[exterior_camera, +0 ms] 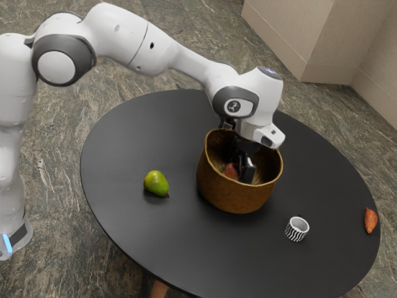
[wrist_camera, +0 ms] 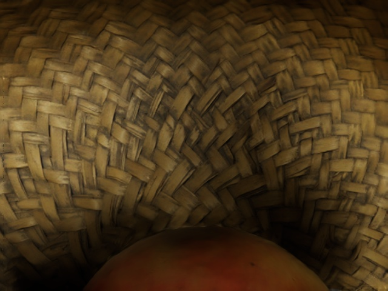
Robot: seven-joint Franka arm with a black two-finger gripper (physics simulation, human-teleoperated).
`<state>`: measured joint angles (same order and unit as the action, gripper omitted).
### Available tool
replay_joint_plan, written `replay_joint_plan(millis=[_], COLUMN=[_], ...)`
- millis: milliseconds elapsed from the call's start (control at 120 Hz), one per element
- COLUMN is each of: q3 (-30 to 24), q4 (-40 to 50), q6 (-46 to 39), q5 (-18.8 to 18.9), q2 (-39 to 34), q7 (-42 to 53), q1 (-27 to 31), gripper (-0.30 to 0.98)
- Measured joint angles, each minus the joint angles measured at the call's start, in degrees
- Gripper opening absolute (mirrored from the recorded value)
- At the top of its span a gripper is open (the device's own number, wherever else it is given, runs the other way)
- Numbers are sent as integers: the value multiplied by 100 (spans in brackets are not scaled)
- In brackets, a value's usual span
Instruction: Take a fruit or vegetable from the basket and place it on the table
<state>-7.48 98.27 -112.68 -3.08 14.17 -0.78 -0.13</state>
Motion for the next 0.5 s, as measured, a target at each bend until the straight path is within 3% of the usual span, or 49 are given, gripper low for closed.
replay_joint_plan(millis=[300,500], q3=[-99,-314], q4=[-27,-1014], q6=[256,910], q5=[69,68], q2=[-791,-1076], q7=[-22,10], q1=[-27,-178], gripper=[29,39])
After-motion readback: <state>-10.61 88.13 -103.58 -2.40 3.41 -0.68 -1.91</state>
